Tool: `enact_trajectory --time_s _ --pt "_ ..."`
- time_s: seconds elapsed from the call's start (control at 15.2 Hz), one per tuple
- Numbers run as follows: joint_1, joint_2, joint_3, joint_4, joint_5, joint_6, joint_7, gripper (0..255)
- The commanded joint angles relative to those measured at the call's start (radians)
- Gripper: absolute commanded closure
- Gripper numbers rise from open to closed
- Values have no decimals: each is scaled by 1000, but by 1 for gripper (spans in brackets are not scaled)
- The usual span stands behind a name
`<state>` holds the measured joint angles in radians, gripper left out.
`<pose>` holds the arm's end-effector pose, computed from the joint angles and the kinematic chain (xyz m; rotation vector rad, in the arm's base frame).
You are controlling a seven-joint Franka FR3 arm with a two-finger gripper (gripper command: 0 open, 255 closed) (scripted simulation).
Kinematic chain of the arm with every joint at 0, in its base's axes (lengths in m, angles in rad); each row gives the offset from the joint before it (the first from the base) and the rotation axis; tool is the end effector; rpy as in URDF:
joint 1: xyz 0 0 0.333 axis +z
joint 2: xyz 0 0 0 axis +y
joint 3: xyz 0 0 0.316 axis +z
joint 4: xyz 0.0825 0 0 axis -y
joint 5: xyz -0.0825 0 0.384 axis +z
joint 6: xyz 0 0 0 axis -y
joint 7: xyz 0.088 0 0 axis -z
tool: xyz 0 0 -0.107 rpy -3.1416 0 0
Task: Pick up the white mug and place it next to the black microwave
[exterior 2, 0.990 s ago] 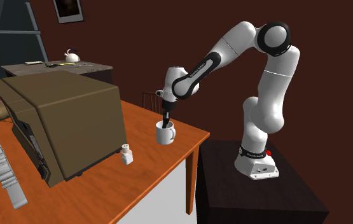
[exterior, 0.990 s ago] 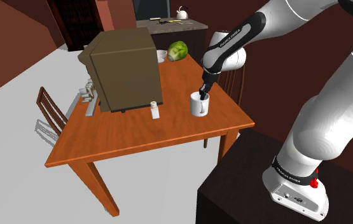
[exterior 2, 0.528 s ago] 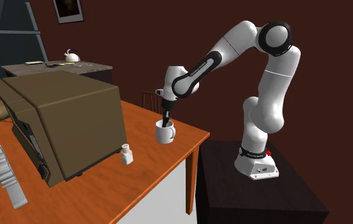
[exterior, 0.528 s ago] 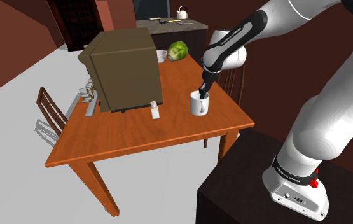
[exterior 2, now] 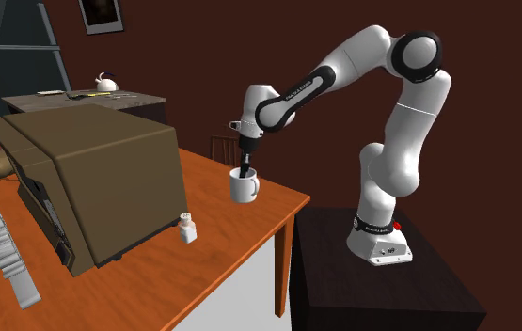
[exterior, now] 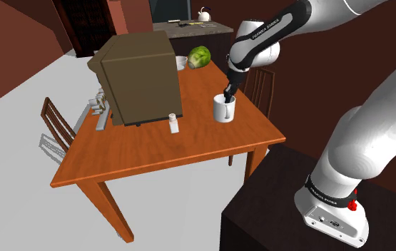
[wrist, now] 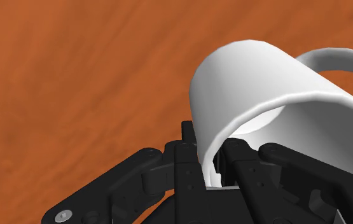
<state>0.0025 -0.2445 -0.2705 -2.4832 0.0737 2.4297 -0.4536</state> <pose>0.4468 -0.1229 0.3941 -3.0704 -0.2090 -0.3250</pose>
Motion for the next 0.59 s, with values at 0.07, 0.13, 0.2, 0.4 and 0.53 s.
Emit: enact_trajectory --time_s 0.07,0.13,0.2,0.4,0.53 --pt "-4 -26 5 19 -12 -44 12 255" --pt "-5 -33 7 26 -15 -58 16 255" --pt "-6 -40 8 34 -18 -73 19 255" --pt "-9 -60 12 59 -26 -116 28 255" --pt "-10 -71 15 76 -30 -145 34 255"
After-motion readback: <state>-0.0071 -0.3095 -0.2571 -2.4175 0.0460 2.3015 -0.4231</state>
